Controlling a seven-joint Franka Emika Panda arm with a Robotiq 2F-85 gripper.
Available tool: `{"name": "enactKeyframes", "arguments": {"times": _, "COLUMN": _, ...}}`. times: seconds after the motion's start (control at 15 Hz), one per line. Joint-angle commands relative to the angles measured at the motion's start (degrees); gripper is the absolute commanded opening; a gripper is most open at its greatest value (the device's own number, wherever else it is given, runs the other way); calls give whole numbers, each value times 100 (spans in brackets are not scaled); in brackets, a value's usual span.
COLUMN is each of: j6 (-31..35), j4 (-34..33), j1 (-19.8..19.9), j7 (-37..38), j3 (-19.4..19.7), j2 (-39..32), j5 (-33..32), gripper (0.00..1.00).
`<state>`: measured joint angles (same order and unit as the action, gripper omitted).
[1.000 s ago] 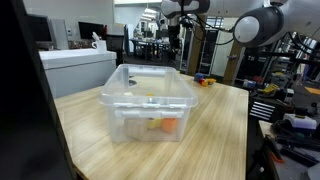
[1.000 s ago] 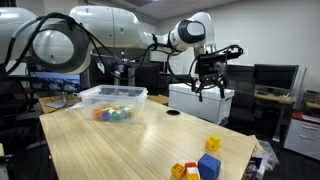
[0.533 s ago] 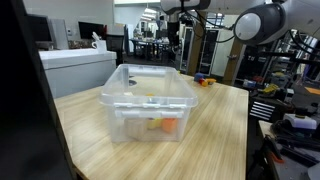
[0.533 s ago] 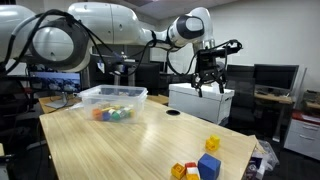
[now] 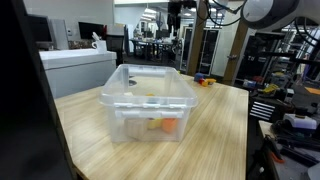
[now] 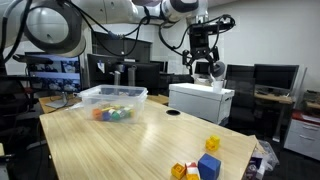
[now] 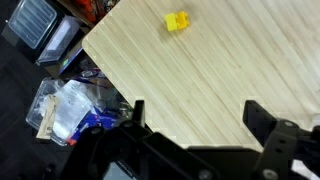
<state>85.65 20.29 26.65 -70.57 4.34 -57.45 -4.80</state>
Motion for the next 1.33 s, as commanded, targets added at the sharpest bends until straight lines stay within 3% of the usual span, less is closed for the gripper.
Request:
{"name": "enactKeyframes", "arguments": {"times": 0.0, "j6": -615, "j4": 206, "j1": 131, "j7": -435, "j3": -27, "j2": 440, "j5": 68, "gripper": 100}}
{"name": "enactKeyframes", "arguments": {"times": 0.2, "j6": -1045, "j4": 225, "j1": 196, "j7": -694, "j3": 83, "j2": 534, "j5": -46, "gripper": 100}}
{"name": "enactKeyframes", "arguments": {"times": 0.6, "j6": -535, "j4": 208, "j1": 243, "j7": -1100, "j3": 322, "j2": 93, "j5": -290, "gripper": 100}}
{"name": "enactKeyframes", "arguments": {"times": 0.87, "j6": -623, "j4": 104, "j1": 237, "j7": -1410, "j3": 356, "j2": -187, "j5": -349, "gripper": 100}}
{"name": "enactKeyframes", "arguments": {"times": 1.27, "j6": -1400, "j4": 274, "j1": 248, "j7": -1860, "j3": 284, "j2": 233, "j5": -259, "gripper": 100}}
